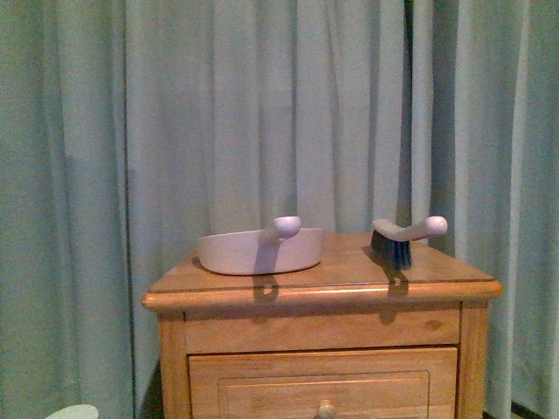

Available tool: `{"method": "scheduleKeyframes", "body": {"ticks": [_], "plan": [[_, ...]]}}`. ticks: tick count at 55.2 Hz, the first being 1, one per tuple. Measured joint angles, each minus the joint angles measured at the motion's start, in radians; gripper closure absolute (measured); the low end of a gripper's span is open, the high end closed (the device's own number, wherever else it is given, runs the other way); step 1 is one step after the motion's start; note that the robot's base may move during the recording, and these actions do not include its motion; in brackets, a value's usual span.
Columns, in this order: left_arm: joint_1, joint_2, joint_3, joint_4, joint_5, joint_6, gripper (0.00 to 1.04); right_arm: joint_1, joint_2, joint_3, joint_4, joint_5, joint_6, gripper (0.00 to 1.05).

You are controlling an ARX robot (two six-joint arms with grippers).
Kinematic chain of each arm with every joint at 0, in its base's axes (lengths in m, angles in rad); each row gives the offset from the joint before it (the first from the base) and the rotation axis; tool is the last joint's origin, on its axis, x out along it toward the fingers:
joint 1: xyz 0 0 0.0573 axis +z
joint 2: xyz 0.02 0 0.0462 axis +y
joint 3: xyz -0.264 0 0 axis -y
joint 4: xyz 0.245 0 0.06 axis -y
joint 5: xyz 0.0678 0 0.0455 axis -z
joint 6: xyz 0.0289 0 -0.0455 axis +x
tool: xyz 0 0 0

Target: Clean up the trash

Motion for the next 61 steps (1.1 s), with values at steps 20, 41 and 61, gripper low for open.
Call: {"method": "scheduleKeyframes", "body": {"ticks": [20,41,61], "plan": [[0.000,0.000,0.000,0.000,0.000,0.000,0.08,0.000,0.000,0.000,0.000,0.000,0.000,0.07],[0.000,0.000,0.000,0.000,0.000,0.000,0.08,0.000,0.000,0.000,0.000,0.000,0.000,0.07],[0.000,0.000,0.000,0.000,0.000,0.000,0.08,0.000,0.000,0.000,0.000,0.000,0.000,0.07]]}}
